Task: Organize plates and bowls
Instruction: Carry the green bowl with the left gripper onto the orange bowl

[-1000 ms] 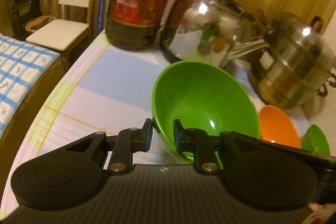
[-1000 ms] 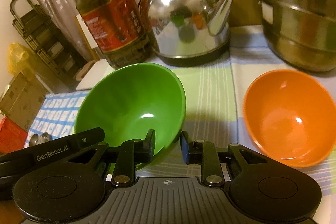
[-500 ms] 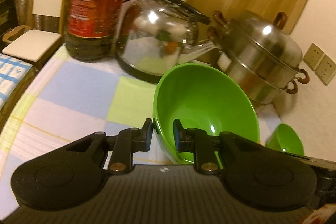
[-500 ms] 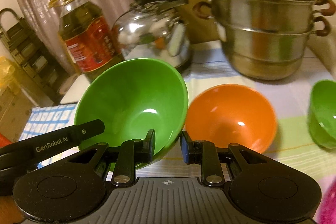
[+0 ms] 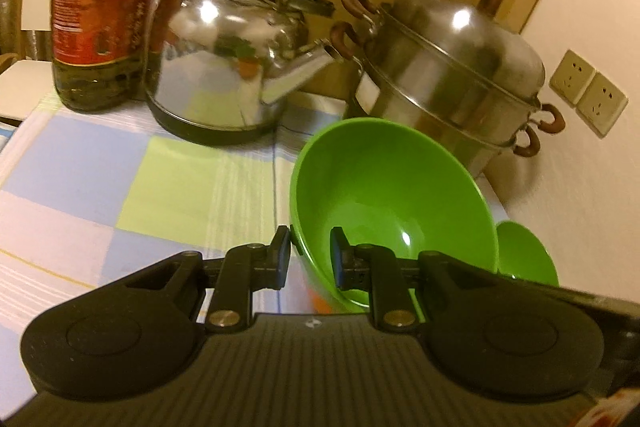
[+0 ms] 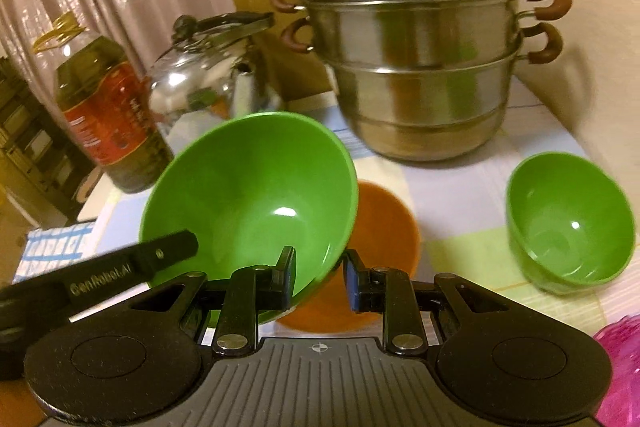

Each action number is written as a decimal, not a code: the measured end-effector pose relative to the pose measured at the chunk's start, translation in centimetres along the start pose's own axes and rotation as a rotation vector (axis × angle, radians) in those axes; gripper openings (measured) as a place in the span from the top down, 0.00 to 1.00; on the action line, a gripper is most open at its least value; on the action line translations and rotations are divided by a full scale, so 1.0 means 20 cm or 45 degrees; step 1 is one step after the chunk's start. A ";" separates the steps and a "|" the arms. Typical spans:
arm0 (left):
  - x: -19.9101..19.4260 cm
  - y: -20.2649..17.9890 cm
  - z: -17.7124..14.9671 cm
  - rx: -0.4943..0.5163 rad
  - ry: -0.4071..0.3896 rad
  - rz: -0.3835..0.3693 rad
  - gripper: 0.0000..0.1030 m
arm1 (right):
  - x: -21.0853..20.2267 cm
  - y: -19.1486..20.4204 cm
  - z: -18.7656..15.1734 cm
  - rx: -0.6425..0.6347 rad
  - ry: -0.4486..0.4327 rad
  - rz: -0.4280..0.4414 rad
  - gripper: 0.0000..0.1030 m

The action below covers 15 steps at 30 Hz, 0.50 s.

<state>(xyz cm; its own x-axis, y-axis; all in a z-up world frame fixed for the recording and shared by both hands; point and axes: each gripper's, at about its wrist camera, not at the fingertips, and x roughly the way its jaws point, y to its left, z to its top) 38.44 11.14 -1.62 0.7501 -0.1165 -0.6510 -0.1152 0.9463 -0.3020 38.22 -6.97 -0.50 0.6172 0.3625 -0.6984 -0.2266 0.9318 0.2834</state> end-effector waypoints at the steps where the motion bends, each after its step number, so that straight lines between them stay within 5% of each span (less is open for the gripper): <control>1: 0.01 -0.01 0.00 0.007 0.006 -0.002 0.82 | 0.00 -0.01 0.01 0.003 -0.005 -0.008 0.75; 15: 0.19 -0.08 -0.05 0.048 0.091 -0.013 0.82 | 0.12 -0.19 0.00 0.039 0.062 -0.069 0.75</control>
<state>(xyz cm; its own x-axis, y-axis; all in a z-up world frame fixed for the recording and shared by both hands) 40.86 8.94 -4.26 0.7024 -0.1459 -0.6966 -0.0821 0.9556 -0.2829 40.54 -9.57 -3.32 0.5902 0.3129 -0.7442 -0.1703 0.9494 0.2640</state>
